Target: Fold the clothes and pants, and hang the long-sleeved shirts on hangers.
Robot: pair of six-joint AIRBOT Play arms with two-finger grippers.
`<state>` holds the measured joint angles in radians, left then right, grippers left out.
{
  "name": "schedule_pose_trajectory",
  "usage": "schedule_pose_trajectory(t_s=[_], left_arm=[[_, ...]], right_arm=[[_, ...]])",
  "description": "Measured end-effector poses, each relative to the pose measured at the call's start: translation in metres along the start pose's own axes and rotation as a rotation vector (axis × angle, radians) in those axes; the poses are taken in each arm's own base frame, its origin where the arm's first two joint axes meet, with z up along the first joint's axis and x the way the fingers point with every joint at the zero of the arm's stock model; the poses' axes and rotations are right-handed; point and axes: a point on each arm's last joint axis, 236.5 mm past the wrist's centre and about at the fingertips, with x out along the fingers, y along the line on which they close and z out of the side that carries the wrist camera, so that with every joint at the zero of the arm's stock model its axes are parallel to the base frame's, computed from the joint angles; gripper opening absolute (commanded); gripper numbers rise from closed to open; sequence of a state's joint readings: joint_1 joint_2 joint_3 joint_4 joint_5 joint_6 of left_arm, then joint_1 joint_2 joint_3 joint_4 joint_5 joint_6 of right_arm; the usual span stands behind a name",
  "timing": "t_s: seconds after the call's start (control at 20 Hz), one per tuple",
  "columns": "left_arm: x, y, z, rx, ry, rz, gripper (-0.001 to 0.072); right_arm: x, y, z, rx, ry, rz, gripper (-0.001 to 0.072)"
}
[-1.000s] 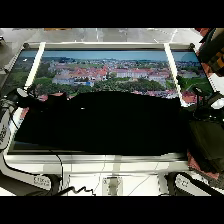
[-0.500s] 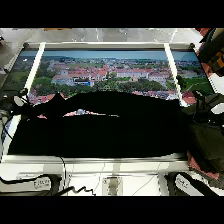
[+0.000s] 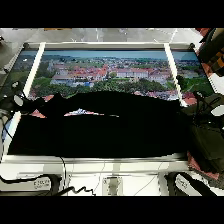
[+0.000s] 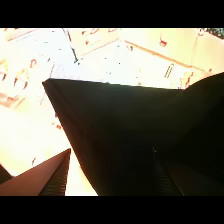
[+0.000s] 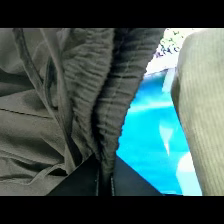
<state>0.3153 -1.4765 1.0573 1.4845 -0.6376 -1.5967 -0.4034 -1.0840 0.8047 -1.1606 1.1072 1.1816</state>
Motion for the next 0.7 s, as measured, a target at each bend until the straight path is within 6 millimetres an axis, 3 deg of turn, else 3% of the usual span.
schedule_pose_trajectory(t_s=[0.25, 0.35, 0.45, 0.65, 0.7], left_arm=[[0.008, -0.019, -0.005, 0.21, 0.007, -0.017, 0.057], [0.016, -0.022, -0.006, 0.274, 0.003, -0.008, 0.0527], [0.023, -0.022, -0.003, 0.316, -0.013, 0.004, 0.0418], [0.033, -0.021, 0.009, 0.33, -0.073, 0.018, 0.0007], [0.036, -0.02, 0.01, 0.331, -0.077, 0.021, 0.0007]], right_arm=[[0.0, -0.001, 0.002, 0.001, -0.008, -0.002, 0.0019], [0.0, -0.001, 0.002, 0.001, -0.011, -0.003, 0.0019], [0.0, -0.001, 0.003, 0.002, -0.015, -0.004, 0.0019], [0.0, -0.001, 0.004, 0.002, -0.018, -0.004, 0.0019], [0.0, -0.001, 0.004, 0.002, -0.019, -0.004, 0.0019]])
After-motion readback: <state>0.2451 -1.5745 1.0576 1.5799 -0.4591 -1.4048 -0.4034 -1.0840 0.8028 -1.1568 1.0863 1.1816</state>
